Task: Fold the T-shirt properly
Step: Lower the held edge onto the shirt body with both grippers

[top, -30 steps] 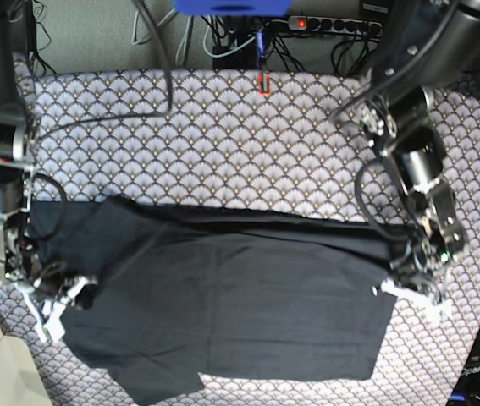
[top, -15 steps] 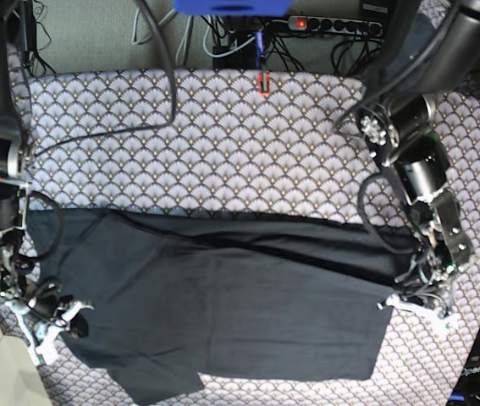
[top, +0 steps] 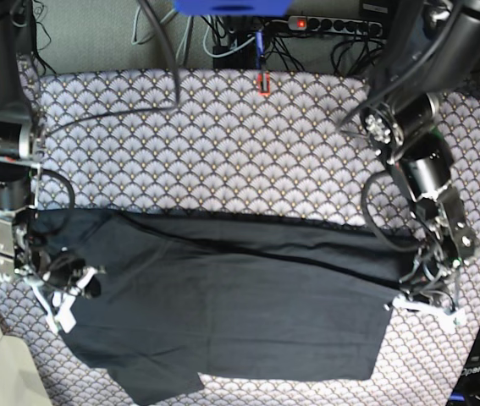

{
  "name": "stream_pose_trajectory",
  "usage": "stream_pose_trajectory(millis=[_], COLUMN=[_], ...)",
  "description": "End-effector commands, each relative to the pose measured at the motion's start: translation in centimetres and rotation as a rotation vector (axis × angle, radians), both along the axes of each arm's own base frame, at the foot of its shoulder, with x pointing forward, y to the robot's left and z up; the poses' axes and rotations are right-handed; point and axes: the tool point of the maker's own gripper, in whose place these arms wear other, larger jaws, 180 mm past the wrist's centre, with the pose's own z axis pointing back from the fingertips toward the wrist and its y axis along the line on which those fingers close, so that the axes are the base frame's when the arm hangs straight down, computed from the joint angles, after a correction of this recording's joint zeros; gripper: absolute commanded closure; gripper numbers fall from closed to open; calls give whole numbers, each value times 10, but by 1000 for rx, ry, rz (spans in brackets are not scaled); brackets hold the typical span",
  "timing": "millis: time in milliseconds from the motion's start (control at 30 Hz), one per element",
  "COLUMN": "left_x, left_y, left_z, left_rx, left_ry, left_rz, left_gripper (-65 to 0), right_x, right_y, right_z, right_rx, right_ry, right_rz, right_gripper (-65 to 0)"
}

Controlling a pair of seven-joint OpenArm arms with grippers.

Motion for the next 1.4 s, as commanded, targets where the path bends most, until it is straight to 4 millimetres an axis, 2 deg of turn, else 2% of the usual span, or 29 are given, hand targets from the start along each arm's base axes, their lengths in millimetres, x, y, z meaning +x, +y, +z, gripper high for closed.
stream_pose_trajectory(millis=[0, 100, 167, 267, 333, 400, 467, 567, 667, 833, 900, 1000, 1100, 1200, 1367], left_x=[14, 14, 13, 13, 13, 13, 13, 9, 5, -20, -37, -67, -91, -109, -122], left_y=[3, -2, -3, -4, -5, -6, -6, -18, -24, -12, -5, 5, -1, -5, -7], left_z=[21, 9, 7, 7, 7, 6, 6, 1, 14, 34, 35, 36, 24, 9, -5], left_rx=[6, -14, -17, -17, -18, -20, -20, -28, 4, 111, 151, 224, 253, 236, 203], left_ry=[-65, -51, -49, -52, -53, -47, -45, -4, -5, -13, 13, 53, 79, 99, 117], left_rz=[6, 1, 0, -8, -11, -14, -18, -102, -184, -182, -172, -163, -200, -213, -221], left_gripper=[0, -3, -67, -184, -231, -232, -233, -233, -233, -234, -234, -234, -234, -234, -234], right_x=[23, 18, 16, 15, 15, 14, 13, 8, 0, -7, -11, -25, -36, -52, -73], right_y=[-1, -1, -1, -16, -19, -31, -34, -49, -54, -68, -69, -88, -104, -111, -122], right_z=[34, 27, 25, 27, 29, 32, 32, 32, 23, 19, 14, 8, 3, -11, -25], right_rx=[23, 21, 17, -2, -4, -16, -21, -40, -46, -65, -65, -41, -23, -25, -11], right_ry=[-99, -84, -80, -81, -84, -85, -83, -77, -58, -45, -32, -24, -18, 23, 54], right_rz=[-8, -8, -5, -22, -27, -42, -44, -61, -67, -83, -85, -139, -184, -199, -226], right_gripper=[-4, -4, -4, -4, -4, -4, -21, -88, -142, -211, -243, -282, -308, -315, -311])
